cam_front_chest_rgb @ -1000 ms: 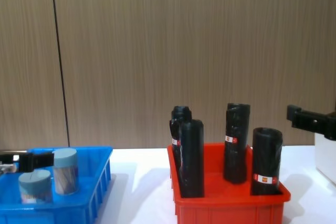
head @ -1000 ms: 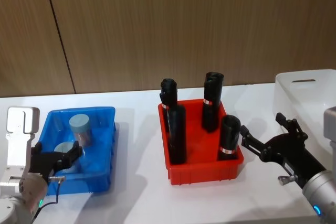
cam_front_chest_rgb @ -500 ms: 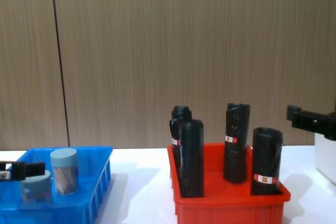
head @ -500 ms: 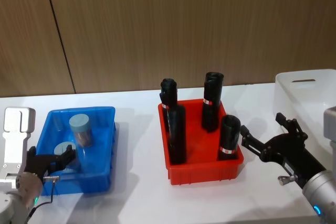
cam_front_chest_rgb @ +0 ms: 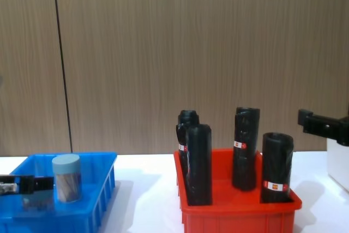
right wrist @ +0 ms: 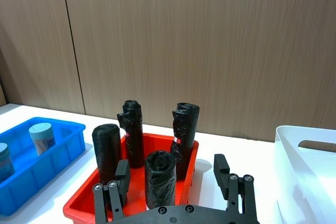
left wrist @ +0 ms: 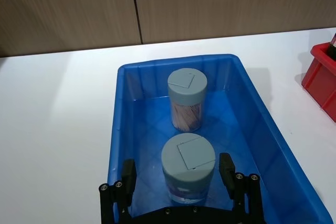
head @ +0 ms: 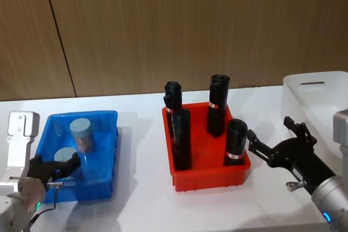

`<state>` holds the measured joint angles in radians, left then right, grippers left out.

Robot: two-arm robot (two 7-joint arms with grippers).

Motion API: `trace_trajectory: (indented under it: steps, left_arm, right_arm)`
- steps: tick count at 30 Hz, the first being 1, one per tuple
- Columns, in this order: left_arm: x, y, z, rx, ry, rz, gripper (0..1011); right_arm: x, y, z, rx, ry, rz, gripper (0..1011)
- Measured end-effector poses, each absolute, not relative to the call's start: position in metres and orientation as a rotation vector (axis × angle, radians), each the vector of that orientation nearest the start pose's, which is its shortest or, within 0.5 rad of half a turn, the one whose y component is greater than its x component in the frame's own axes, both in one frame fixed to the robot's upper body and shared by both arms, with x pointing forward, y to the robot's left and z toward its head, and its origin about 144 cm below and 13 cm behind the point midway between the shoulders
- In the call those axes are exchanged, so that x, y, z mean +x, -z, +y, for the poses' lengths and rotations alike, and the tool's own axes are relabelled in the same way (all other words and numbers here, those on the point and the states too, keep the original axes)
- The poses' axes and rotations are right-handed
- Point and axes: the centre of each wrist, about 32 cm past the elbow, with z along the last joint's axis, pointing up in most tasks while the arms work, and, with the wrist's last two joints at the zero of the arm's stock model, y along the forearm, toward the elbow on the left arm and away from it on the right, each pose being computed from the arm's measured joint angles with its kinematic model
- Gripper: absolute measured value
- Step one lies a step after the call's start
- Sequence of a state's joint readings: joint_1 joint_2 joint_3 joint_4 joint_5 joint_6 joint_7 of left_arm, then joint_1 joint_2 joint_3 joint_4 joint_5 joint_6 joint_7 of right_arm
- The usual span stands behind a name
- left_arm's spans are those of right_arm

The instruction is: Pick the cotton swabs from the blue box and place them into the white box.

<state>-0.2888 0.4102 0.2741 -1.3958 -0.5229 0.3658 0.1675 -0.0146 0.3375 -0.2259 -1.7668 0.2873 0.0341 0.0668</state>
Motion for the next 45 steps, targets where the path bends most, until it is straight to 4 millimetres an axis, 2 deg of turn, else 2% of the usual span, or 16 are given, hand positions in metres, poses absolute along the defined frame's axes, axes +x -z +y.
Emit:
trace_trajectory:
  steps: [17,26,30,45]
  left_arm:
    - [0.543,-1.178,0.289,0.301,-1.500,0.315,1000]
    - [0.547,-1.178,0.289,0.322,-1.498,0.329,809]
    - [0.547,-1.179,0.289,0.328,-1.500,0.325,676]
    - [0.543,-1.192,0.285,0.311,-1.474,0.197,654]
  right_arm:
    - [0.443,-1.189,-0.237,0.026,1.229,-0.075,1002]
    - [0.443,-1.189,-0.237,0.026,1.229,-0.075,1002]
    - [0.443,-1.189,-0.237,0.026,1.229,-0.075,1002]
    - [0.443,-1.189,-0.237,0.026,1.229,-0.075,1002]
